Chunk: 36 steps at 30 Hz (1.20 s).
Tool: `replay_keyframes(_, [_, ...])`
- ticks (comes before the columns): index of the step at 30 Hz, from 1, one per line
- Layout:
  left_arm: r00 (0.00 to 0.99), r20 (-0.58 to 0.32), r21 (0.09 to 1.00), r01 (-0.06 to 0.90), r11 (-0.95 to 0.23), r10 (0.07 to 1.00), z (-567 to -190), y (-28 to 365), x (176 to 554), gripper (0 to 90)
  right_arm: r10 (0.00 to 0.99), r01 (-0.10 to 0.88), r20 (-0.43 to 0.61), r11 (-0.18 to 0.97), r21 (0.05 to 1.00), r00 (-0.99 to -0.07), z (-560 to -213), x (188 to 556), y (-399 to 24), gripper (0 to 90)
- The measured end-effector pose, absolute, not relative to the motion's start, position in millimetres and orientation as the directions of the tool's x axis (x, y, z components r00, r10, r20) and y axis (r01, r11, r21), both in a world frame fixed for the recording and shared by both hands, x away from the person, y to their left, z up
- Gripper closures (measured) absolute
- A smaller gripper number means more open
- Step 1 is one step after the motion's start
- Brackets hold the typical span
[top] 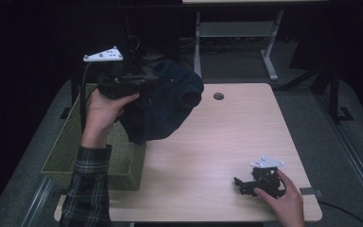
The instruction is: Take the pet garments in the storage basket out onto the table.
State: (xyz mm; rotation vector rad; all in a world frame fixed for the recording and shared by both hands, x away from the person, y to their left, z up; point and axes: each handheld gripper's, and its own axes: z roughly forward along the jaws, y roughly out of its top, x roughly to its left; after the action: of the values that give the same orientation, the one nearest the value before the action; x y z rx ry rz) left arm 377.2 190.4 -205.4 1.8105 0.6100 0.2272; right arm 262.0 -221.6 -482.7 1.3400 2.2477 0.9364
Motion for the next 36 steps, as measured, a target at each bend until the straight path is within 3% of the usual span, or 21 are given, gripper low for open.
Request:
replay_keyframes(18, [0.893,-0.183,0.927,0.296,-0.232,0.412,-219,124,389,85.8,0.872,0.632,0.026,0.334,0.699,-0.489,-483,262,-222,0.5])
replay_keyframes(36, [0.903,-0.221,0.912,0.325,-0.25,0.369,-275,71,412,85.7,0.871,0.632,0.027,0.334,0.7,-0.49,-483,262,-221,0.5])
